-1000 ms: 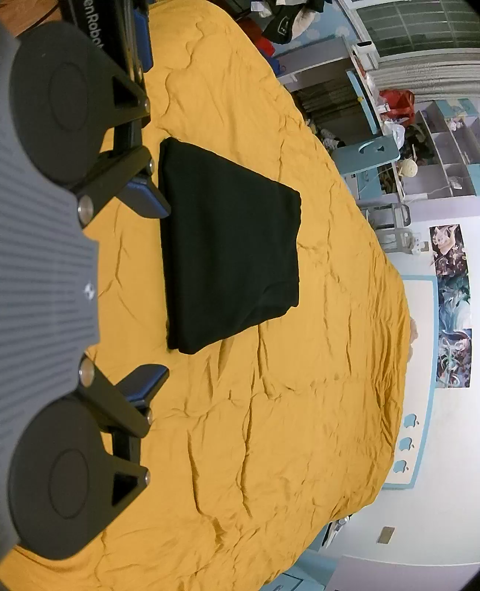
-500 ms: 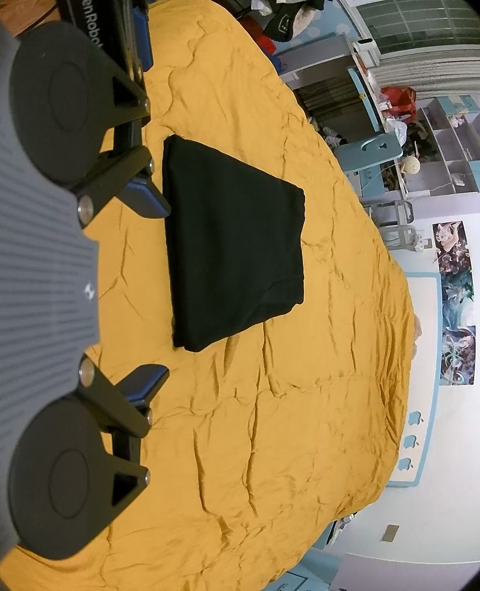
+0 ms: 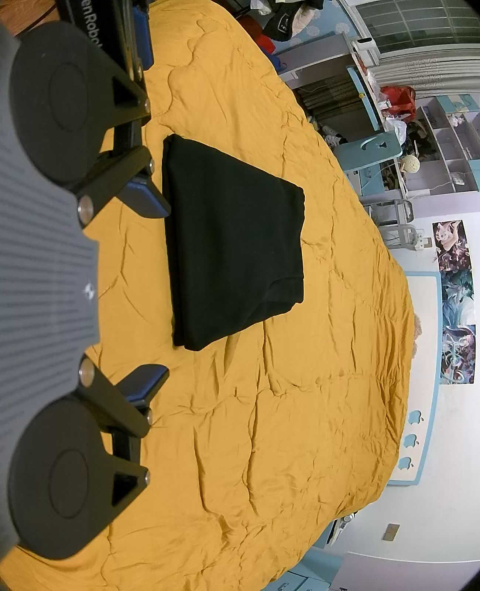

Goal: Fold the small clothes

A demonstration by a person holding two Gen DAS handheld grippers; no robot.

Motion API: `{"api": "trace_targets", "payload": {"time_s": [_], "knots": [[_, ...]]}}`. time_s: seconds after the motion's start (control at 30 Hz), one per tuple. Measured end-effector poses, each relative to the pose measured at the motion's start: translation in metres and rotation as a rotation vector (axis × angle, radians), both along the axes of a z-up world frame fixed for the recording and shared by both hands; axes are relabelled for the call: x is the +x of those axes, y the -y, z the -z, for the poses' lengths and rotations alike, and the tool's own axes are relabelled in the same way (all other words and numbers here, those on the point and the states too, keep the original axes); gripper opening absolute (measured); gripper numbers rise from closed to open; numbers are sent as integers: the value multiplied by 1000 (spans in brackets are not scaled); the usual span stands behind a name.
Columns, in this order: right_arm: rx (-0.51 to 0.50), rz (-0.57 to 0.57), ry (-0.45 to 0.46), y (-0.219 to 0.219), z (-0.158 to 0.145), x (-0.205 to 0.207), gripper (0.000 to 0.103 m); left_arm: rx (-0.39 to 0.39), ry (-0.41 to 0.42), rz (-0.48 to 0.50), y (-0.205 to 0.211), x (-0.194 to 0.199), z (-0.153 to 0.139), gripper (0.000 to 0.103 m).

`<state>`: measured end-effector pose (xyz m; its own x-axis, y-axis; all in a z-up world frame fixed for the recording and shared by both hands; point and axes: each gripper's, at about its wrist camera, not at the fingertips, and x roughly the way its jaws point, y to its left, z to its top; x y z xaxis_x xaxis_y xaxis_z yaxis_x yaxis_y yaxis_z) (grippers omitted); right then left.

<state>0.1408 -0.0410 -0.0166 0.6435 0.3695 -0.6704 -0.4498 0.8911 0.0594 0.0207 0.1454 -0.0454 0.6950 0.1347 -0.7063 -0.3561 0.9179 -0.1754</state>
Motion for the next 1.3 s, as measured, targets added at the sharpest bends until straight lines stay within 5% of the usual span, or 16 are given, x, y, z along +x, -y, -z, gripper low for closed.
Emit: {"api": "trace_targets", "payload": {"time_s": [1.3], "knots": [[-19,0,2,-4,0,-3,82,16,-25,7,2,5,-1,68]]}}
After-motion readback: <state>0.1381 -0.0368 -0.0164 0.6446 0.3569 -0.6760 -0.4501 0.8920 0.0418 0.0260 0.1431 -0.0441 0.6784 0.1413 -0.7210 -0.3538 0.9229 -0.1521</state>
